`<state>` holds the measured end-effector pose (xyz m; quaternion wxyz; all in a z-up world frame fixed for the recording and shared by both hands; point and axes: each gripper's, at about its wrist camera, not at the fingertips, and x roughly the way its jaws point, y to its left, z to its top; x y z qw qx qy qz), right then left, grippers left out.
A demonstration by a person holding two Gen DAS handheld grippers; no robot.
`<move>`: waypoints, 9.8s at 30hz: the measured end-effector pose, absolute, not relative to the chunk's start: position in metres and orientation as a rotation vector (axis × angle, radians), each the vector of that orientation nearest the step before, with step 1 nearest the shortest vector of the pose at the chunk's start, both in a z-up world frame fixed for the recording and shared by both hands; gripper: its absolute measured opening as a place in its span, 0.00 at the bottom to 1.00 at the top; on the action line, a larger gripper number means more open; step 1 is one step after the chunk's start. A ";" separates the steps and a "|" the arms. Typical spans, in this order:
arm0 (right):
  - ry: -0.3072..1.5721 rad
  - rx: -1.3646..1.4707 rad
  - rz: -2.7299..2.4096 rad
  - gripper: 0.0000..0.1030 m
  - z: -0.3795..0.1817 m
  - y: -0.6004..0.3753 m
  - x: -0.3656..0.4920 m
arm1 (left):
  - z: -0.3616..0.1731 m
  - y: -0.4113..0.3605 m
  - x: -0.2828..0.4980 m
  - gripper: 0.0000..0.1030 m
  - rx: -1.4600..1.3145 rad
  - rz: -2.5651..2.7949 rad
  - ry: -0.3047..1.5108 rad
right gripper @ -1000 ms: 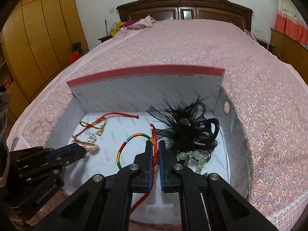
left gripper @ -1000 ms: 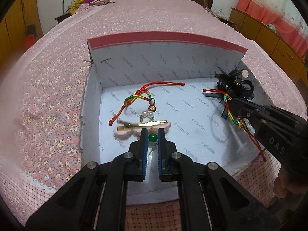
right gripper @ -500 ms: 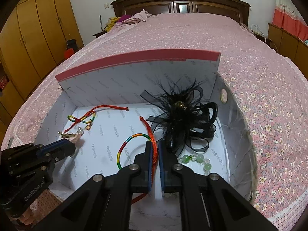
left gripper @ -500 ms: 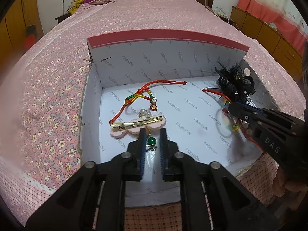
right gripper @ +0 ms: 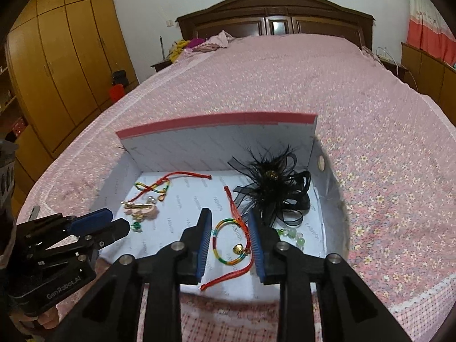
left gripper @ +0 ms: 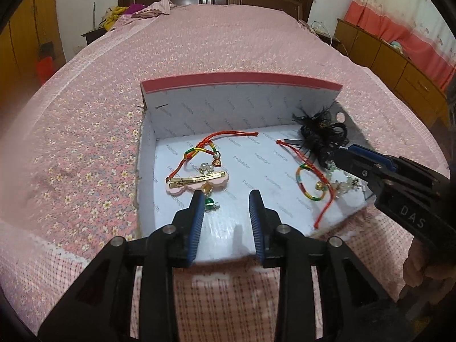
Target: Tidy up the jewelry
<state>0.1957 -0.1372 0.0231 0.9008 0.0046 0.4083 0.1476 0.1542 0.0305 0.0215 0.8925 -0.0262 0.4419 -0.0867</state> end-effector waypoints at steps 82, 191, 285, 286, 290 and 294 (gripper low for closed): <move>0.878 0.033 0.264 0.29 0.010 -0.179 0.007 | -0.017 -0.008 -0.019 0.00 0.018 -0.328 1.052; 0.830 -0.077 0.227 0.11 0.020 -0.157 0.179 | -0.006 0.046 0.175 0.00 -0.072 -0.100 0.995; 0.725 -0.008 0.236 0.67 0.051 -0.164 0.064 | 0.043 0.025 0.071 0.67 -0.085 -0.016 0.837; 0.724 -0.008 0.236 0.67 0.051 -0.164 0.064 | 0.044 0.025 0.071 0.67 -0.084 -0.015 0.837; 0.724 -0.008 0.237 0.67 0.051 -0.164 0.064 | 0.044 0.025 0.072 0.67 -0.085 -0.017 0.835; 0.724 -0.008 0.236 0.67 0.051 -0.164 0.064 | 0.044 0.025 0.072 0.67 -0.084 -0.017 0.835</move>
